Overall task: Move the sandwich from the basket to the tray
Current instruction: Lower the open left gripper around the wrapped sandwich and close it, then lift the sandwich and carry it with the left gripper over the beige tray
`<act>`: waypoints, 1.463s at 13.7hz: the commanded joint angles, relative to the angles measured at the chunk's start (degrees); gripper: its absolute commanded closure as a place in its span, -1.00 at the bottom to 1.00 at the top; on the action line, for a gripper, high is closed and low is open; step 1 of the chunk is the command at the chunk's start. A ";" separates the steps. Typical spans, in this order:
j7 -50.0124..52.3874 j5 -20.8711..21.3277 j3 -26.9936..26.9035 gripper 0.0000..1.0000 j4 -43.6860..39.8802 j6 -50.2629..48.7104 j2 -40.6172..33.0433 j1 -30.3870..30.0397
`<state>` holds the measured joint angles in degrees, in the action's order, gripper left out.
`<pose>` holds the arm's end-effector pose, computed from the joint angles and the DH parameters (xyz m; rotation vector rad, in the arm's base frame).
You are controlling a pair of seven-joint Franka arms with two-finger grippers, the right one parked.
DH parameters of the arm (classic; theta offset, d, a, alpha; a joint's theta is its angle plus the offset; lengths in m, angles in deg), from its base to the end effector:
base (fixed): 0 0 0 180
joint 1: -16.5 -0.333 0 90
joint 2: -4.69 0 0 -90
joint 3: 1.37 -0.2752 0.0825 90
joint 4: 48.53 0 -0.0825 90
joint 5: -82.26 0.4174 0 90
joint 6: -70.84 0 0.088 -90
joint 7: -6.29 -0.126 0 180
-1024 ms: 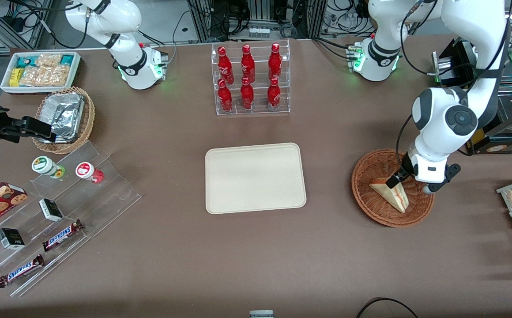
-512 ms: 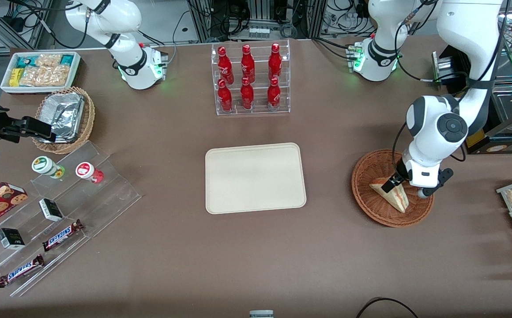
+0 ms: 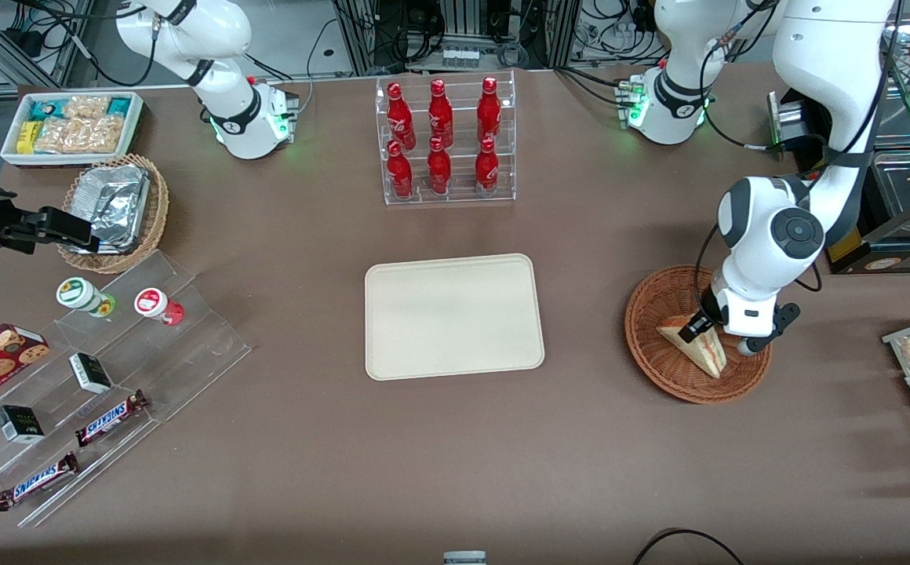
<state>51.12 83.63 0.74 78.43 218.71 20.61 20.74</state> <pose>0.5675 -0.0641 0.1742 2.9402 0.9968 0.1248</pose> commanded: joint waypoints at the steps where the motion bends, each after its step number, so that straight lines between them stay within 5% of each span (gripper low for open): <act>1: 0.87 0.12 -0.09 0.93 -1.71 0.67 1.13 0.42; 4: 0.60 0.30 -0.09 1.00 -3.38 -1.60 -0.18 0.59; 11: 0.43 0.39 0.09 1.00 -24.64 -30.25 -0.72 7.52; 20: 0.34 -0.05 0.18 1.00 -33.45 -32.21 5.17 25.45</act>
<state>51.40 83.59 1.66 47.90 187.38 23.13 43.46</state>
